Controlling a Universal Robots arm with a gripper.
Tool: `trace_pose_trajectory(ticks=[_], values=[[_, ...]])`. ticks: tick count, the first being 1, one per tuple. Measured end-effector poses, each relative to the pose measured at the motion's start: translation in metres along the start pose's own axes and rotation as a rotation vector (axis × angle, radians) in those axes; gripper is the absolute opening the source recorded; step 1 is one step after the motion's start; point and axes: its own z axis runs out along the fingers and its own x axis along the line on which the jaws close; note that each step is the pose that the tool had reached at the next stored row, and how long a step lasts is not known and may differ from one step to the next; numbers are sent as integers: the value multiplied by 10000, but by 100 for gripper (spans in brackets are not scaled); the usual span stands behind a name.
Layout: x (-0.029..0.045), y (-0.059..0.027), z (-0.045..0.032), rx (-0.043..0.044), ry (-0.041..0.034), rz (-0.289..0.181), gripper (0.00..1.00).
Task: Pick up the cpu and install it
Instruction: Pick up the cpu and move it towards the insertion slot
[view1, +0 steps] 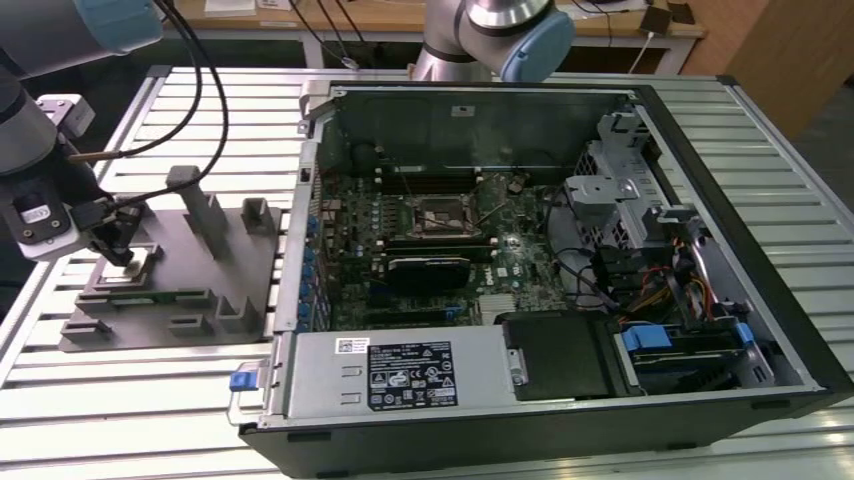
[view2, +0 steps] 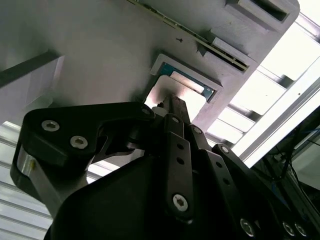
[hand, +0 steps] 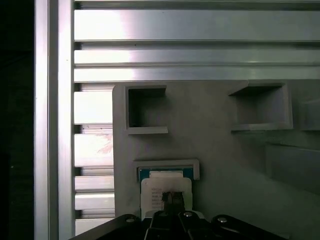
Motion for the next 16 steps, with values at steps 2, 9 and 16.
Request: trace_pose_trajectory(ticks=[2,9,16], values=[[9,0,12,-2,-3,1,11],[13,-1,13,0,0,0,11],[14,-1,13,-1,-1,0,29]])
